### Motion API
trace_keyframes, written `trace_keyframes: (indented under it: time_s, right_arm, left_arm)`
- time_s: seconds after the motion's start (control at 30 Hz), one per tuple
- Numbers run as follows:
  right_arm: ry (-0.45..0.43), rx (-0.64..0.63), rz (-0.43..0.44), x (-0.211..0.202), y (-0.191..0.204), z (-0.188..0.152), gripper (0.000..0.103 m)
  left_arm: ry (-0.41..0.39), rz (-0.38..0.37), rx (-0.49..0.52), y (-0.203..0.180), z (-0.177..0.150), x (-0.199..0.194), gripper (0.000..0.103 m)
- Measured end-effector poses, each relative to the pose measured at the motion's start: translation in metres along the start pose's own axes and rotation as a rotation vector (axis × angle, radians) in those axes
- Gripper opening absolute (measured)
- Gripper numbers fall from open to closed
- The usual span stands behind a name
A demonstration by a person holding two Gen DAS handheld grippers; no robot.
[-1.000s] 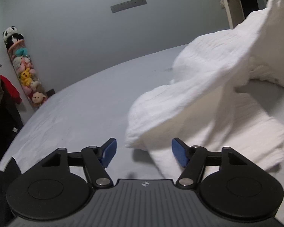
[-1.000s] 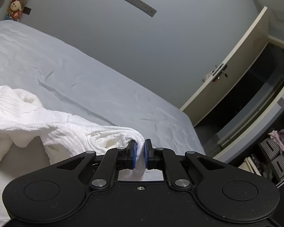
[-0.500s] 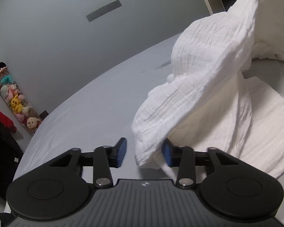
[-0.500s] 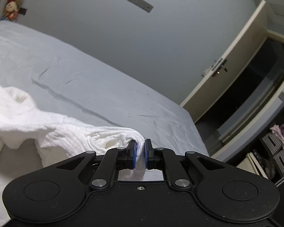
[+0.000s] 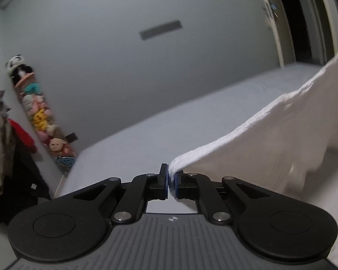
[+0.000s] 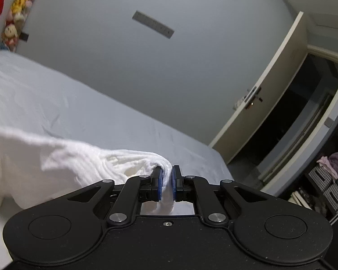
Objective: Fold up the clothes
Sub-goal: 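Raise the garment with both grippers, stretching it between them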
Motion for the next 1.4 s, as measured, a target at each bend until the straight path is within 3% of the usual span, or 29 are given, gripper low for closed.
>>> trace_keyframes:
  time_s: [0.3,0.5,0.63,0.73,0.93,1.2,1.33,1.4]
  right_arm:
    - [-0.134,0.038,0.026,-0.078,-0.017,0.025,0.006]
    - [-0.231,0.051,0.047,-0.13,-0.029,0.044,0.006]
    - [-0.252,0.052,0.081,-0.151,-0.029,0.052,0.006]
    - [-0.24,0.054,0.113,-0.155,-0.022,0.052,0.006]
    - [-0.18,0.041,0.136,-0.131,0.001,0.045,0.006]
    - [-0.078,-0.032,0.14,-0.063,0.042,0.045,0.006]
    - [-0.071,-0.046,0.123,-0.033,0.057,0.056,0.006]
    - [-0.111,-0.031,0.096,-0.023,0.059,0.07,0.006]
  left_arm:
    - [-0.08,0.184,0.164,0.022,0.027,-0.1,0.004]
    - [-0.119,0.325,0.239,0.025,0.059,-0.126,0.004]
    - [-0.121,0.372,0.216,0.039,0.079,-0.138,0.004]
    - [-0.092,0.381,0.21,0.042,0.082,-0.134,0.004]
    - [-0.001,0.363,0.225,0.033,0.057,-0.098,0.004]
    - [0.116,0.324,0.18,0.025,0.036,-0.006,0.004]
    - [0.099,0.367,0.16,0.032,0.038,0.002,0.004]
    - [0.047,0.412,0.139,0.042,0.055,0.001,0.004]
Point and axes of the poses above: each gripper's, at about its wrist camera, not at the fingertips, and x roughly the way its jaws point, y to its left, z to its top, the point moved 9 cm from there along x, roughly the way its jaws point, and after that the axes turned 9 degrees about y, right-handed, at the moved point
